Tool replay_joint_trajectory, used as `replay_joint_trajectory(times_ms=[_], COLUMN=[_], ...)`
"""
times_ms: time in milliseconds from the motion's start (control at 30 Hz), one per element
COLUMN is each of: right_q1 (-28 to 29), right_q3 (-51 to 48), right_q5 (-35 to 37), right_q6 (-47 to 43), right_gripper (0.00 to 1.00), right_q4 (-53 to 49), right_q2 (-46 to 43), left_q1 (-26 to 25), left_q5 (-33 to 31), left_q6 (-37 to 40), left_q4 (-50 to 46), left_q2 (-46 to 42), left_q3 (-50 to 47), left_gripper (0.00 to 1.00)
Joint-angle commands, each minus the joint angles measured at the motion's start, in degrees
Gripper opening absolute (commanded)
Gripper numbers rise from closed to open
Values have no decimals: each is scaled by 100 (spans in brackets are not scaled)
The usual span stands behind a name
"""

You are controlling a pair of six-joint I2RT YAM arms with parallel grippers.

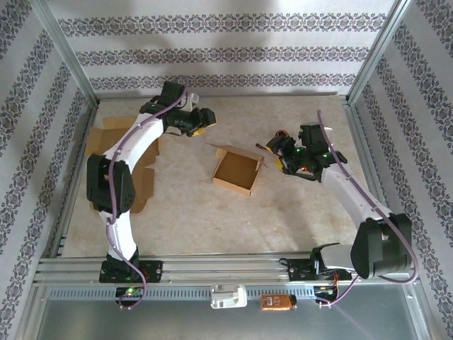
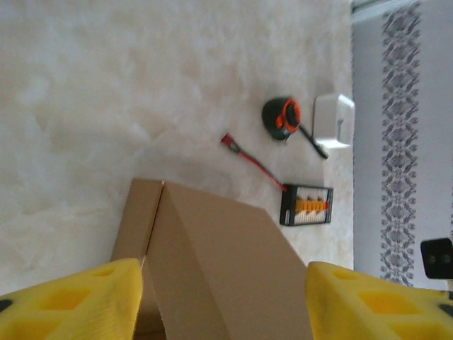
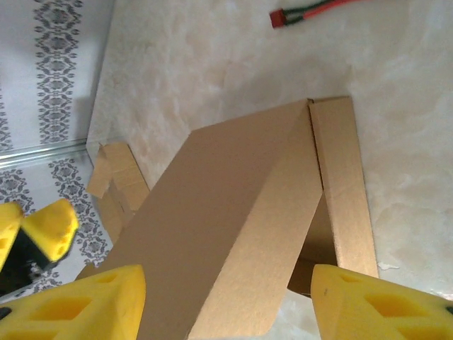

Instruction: Fold the paper box

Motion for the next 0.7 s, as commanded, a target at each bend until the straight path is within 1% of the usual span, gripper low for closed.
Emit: replay_joint_trajectory(times_ms=[0,33,167,267,367,467,600,667], right_q1=[112,137,256,376,439,483,547,576], right_q3=[-67,-57,-46,-5,78,166,393,534], right_q5=[-400,-399,-327,-290,-255,-117,-48,-66], right_q6=[410,428,492,492,415,263,34,-148], right_gripper=[63,63,60,55,48,45,42,41], right_q4=[456,528,635,715,753,733,722,692], right_q2=[336,440,742,942,1128,1248,1487,1627], left_q1=[-126,-136,-298,-488,-561,-568,-568,-577], left_q5=[609,670,1059,1150,982,796,874,837], left_q6=[427,394,339,403,355,197,-275,-481], left_q4=[-562,-515,-158,-135,-147,196,966,1290], left_q2=[318,435,609,653,618,381,53,-88], left_q3=[351,342,171,26,-326,-876,-1581,-1863], left_gripper=[68,70,71,69,61,52,46,45])
